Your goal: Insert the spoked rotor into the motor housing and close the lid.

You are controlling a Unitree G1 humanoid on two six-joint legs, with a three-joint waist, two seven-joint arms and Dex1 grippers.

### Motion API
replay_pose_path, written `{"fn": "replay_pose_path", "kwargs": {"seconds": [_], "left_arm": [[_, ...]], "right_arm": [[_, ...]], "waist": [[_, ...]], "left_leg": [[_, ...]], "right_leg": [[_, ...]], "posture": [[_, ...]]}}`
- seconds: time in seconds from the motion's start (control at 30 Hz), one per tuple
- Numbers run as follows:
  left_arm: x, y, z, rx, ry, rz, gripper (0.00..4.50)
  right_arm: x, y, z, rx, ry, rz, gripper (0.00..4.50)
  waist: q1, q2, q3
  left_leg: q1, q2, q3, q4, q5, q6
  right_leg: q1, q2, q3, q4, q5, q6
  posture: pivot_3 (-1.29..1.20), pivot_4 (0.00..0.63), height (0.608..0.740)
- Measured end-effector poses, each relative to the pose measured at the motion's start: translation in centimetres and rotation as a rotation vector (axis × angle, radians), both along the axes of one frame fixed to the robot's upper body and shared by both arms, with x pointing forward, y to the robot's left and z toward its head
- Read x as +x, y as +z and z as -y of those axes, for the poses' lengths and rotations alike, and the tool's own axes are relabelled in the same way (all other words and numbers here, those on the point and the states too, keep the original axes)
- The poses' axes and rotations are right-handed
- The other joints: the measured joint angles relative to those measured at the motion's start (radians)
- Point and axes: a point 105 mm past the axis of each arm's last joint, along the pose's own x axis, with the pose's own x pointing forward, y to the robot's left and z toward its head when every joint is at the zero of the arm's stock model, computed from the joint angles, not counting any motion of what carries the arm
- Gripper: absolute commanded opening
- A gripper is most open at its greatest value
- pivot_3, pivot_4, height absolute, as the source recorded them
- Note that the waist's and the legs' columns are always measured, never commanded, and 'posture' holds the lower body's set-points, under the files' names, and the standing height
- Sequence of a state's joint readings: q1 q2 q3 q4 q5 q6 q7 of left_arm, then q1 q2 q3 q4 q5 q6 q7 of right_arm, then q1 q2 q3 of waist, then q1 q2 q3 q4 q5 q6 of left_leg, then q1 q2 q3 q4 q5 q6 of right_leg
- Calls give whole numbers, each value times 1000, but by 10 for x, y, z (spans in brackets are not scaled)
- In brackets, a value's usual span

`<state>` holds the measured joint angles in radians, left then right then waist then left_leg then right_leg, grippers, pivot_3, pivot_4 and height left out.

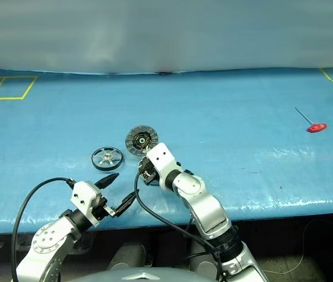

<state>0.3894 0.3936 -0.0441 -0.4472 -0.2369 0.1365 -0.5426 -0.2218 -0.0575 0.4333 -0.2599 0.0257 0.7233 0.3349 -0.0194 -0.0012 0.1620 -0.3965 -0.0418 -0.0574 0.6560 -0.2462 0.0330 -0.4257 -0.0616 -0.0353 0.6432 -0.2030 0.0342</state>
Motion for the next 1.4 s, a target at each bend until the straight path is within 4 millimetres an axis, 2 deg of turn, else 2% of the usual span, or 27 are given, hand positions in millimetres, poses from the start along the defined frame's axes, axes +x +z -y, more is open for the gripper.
{"fn": "replay_pose_path", "kwargs": {"seconds": [0.9, 1.3, 1.4], "left_arm": [[-1, 0, 0, 0, -5, -2, 4500], [-1, -1, 0, 0, -7, -4, 4500], [-1, -1, 0, 0, -7, -4, 4500]], "right_arm": [[5, -2, 12, 3, -21, -4, 673], [4, -3, 11, 2, -13, -9, 673], [3, -3, 10, 3, -10, -9, 1706]], "waist": [[5, 0, 0], [5, 0, 0], [5, 0, 0]], "left_leg": [[0, 0, 0, 0, 0, 0], [0, 0, 0, 0, 0, 0], [0, 0, 0, 0, 0, 0]], "right_leg": [[0, 0, 0, 0, 0, 0], [0, 0, 0, 0, 0, 0], [0, 0, 0, 0, 0, 0]], "posture": [[0, 150, 740], [0, 150, 740], [0, 150, 740]]}}
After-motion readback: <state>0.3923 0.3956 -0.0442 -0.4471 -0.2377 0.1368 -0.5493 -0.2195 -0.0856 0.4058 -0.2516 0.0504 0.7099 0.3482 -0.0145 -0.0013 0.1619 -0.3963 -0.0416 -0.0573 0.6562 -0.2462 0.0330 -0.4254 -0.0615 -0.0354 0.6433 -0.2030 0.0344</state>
